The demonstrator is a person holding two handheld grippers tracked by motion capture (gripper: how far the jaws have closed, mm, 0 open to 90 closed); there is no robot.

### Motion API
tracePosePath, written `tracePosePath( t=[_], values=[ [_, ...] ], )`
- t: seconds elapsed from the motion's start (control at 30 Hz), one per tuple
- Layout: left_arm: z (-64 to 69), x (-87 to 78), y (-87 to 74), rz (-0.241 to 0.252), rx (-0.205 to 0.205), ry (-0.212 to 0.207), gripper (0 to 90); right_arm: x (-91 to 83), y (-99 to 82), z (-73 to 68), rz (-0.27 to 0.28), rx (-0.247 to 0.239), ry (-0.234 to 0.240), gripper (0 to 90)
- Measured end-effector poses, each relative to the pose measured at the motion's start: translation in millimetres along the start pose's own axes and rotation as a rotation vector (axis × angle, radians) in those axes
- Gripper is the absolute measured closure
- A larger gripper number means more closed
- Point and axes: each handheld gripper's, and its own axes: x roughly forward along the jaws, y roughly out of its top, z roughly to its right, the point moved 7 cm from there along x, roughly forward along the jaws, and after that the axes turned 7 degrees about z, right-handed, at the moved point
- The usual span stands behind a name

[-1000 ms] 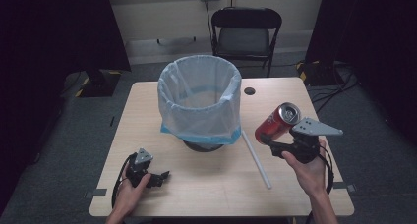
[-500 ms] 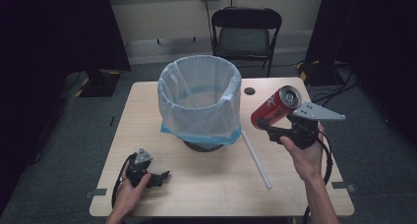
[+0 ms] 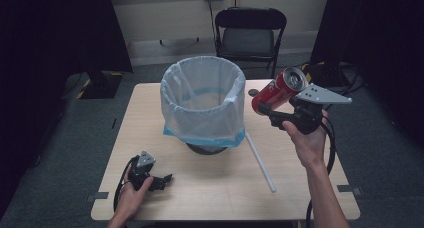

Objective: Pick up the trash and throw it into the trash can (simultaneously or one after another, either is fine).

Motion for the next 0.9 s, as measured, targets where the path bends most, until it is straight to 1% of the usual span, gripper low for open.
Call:
tracePosePath(
  t=[0.2, 0.33, 0.4, 0.63, 0.87, 0.9],
  values=[
    [0.0, 0.0, 0.0, 0.0, 0.0, -0.001, 0.4, 7.1, 15.3, 5.4, 0.024, -0.004, -0.002, 34.6],
    [0.0, 0.0, 0.0, 0.0, 0.0, 0.0, 0.3, 13.1, 25.3, 7.0, 0.031, -0.018, 0.0, 34.6],
    [0.0, 0.0, 0.0, 0.0, 0.0, 0.0, 0.4, 13.9, 26.8, 7.2, 0.033, -0.017, 0.002, 34.6],
    [0.0, 0.0, 0.0, -0.001, 0.0, 0.0, 0.3, 23.6, 40.4, 10.6, 0.046, -0.02, 0.004, 34.6],
    [0.0, 0.0, 0.0, 0.0, 0.0, 0.0, 0.3, 33.4, 54.2, 9.4, 0.067, -0.022, 0.018, 34.6],
    [0.0, 0.0, 0.0, 0.001, 0.0, -0.001, 0.3, 36.2, 58.4, 8.6, 0.076, -0.02, 0.025, 34.6]
  ],
)
